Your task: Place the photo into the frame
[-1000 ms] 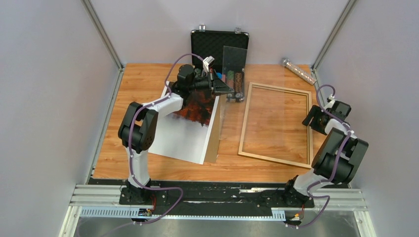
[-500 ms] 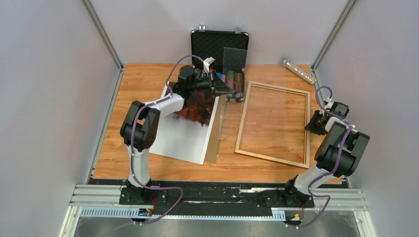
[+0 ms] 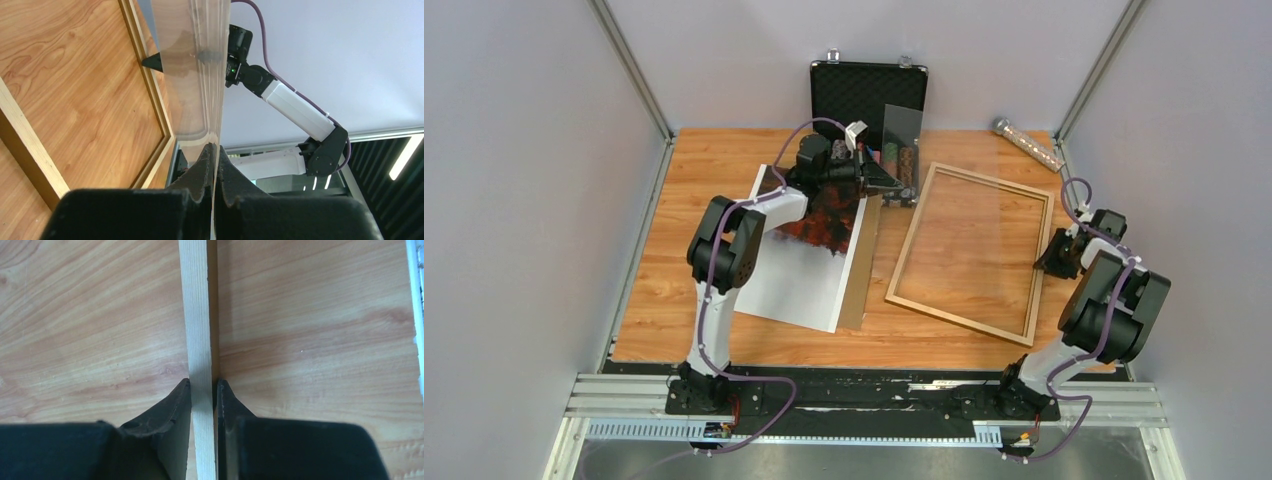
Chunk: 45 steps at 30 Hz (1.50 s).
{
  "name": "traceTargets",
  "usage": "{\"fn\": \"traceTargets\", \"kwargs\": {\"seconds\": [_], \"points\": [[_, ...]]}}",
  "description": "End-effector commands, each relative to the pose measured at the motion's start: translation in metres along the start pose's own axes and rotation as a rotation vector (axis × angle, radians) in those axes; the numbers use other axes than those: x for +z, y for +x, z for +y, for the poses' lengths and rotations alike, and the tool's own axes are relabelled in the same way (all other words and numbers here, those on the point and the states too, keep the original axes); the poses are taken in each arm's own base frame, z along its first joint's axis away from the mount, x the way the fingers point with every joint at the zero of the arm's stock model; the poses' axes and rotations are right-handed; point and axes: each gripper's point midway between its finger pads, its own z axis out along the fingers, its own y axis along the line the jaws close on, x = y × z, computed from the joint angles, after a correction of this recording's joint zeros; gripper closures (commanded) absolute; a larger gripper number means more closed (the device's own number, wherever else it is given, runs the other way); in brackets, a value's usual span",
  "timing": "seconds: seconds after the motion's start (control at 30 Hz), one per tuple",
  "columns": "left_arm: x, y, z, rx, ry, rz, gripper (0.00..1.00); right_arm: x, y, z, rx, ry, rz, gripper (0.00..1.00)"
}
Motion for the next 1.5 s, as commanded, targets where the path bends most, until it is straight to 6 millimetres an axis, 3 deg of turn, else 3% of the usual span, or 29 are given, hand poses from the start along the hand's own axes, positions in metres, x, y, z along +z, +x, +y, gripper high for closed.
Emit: {"fn": "traceTargets", "kwargs": {"seconds": [0.0,0.3,0.63,0.97,1.17,1.37,1.47], "points": [[0.017,0.000,-0.023,0.066,0.073,0.049,1.00,-0.011,0.011,0.006,-0.007,-0.007,0.029,0.92],[0.046,0.009,-0.004,0.074,0.047,0.107,1.00,-0.023,-0.013,-0.010,-0.088,0.053,-0.039,0.99],[0.088,0.031,-0.010,0.049,0.122,0.171,1.00,-0.025,-0.039,-0.039,-0.140,0.071,-0.075,1.00],[0.119,0.046,-0.007,0.057,0.160,0.180,1.00,-0.020,-0.038,-0.058,-0.151,0.050,-0.064,0.96],[0.125,0.048,0.004,-0.003,0.175,0.159,1.00,-0.014,-0.035,-0.066,-0.129,0.051,-0.047,0.82],[0.131,0.048,0.020,-0.043,0.171,0.156,1.00,-0.020,-0.040,-0.071,-0.106,0.079,-0.062,0.52],[0.135,0.050,0.026,-0.070,0.180,0.154,1.00,-0.028,-0.043,-0.073,-0.088,0.083,-0.079,0.43]]}}
